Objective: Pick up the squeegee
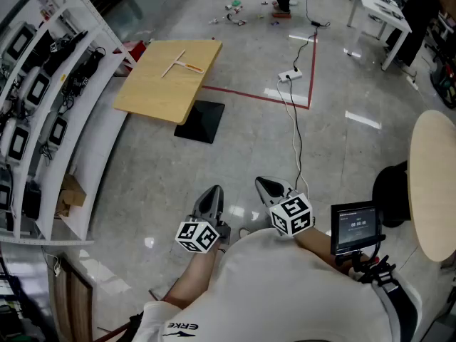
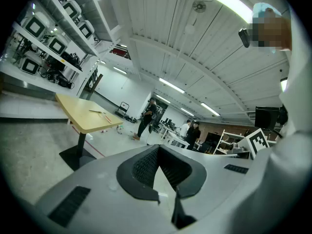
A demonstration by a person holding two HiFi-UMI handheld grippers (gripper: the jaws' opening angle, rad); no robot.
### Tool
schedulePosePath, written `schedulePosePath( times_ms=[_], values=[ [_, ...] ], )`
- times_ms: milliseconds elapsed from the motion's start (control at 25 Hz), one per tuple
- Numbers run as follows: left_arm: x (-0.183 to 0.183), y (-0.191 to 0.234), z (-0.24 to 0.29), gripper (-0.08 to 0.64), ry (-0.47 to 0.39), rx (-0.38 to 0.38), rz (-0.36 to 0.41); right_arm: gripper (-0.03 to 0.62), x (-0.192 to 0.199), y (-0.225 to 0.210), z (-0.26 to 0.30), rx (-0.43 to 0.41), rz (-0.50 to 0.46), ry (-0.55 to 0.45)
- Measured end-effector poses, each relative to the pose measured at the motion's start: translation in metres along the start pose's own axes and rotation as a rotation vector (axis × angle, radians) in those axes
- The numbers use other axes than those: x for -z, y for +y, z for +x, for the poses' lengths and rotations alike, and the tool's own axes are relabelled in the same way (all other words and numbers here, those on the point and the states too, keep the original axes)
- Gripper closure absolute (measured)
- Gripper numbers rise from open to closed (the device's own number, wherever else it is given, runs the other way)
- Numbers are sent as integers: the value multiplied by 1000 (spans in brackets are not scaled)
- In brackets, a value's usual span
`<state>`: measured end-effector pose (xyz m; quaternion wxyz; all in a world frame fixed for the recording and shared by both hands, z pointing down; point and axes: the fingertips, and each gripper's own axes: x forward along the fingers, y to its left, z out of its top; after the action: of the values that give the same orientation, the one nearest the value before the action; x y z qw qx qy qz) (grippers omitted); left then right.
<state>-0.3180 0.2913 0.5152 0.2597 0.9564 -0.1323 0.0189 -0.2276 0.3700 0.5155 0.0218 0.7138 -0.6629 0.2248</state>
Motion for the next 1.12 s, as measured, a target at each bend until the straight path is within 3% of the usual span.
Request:
schedulePosePath(
  times_ms=[880, 1120],
  values=[
    [2, 0, 8, 555, 14, 16, 8, 588, -1, -5, -2, 0, 41, -28],
    [7, -22, 46, 555, 20, 16, 14, 588, -11, -45, -11, 1, 56, -35]
  ],
)
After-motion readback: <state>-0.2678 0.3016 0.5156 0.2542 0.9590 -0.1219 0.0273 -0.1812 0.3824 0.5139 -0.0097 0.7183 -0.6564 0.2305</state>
